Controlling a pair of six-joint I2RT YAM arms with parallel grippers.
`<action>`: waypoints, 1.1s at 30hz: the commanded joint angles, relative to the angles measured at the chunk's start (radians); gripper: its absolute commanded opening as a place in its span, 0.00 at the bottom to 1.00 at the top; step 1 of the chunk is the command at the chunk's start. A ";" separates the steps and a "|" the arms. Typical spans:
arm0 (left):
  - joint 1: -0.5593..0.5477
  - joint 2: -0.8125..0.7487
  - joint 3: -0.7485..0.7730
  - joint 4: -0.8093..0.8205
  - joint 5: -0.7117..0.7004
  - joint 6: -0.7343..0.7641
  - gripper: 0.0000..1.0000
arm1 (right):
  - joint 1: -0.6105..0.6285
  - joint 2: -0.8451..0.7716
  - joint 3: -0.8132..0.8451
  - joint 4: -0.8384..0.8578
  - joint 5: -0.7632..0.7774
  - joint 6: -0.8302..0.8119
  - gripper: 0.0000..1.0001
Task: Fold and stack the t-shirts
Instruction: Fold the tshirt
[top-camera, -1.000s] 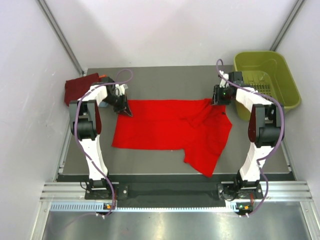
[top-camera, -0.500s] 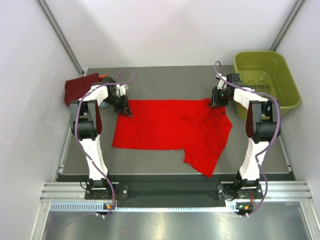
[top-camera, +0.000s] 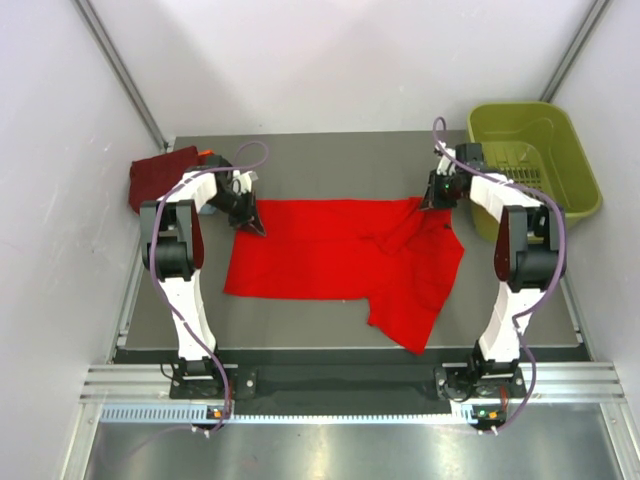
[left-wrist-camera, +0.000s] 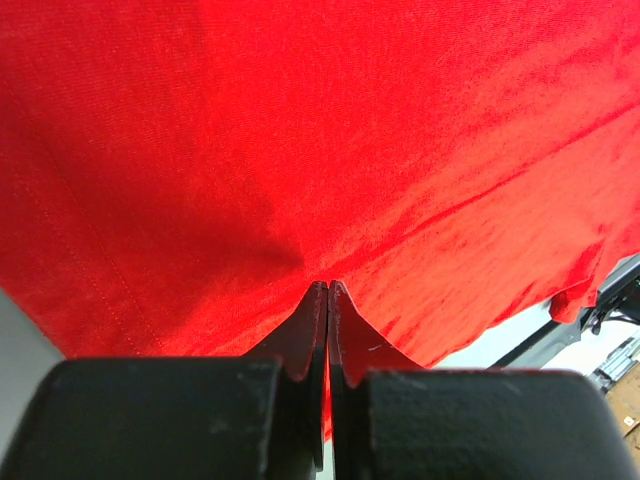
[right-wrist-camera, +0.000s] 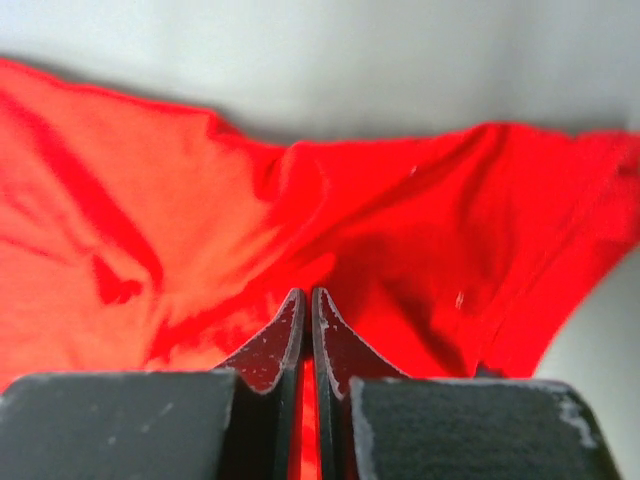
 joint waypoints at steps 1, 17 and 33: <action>-0.002 0.003 0.032 0.010 0.040 -0.001 0.00 | 0.003 -0.153 -0.030 -0.038 -0.007 0.021 0.00; -0.009 0.022 0.038 0.016 0.044 0.001 0.00 | 0.003 -0.458 -0.393 -0.118 -0.056 0.087 0.00; -0.015 0.000 0.052 -0.009 0.060 0.007 0.00 | -0.028 -0.535 -0.368 -0.176 0.088 0.029 0.50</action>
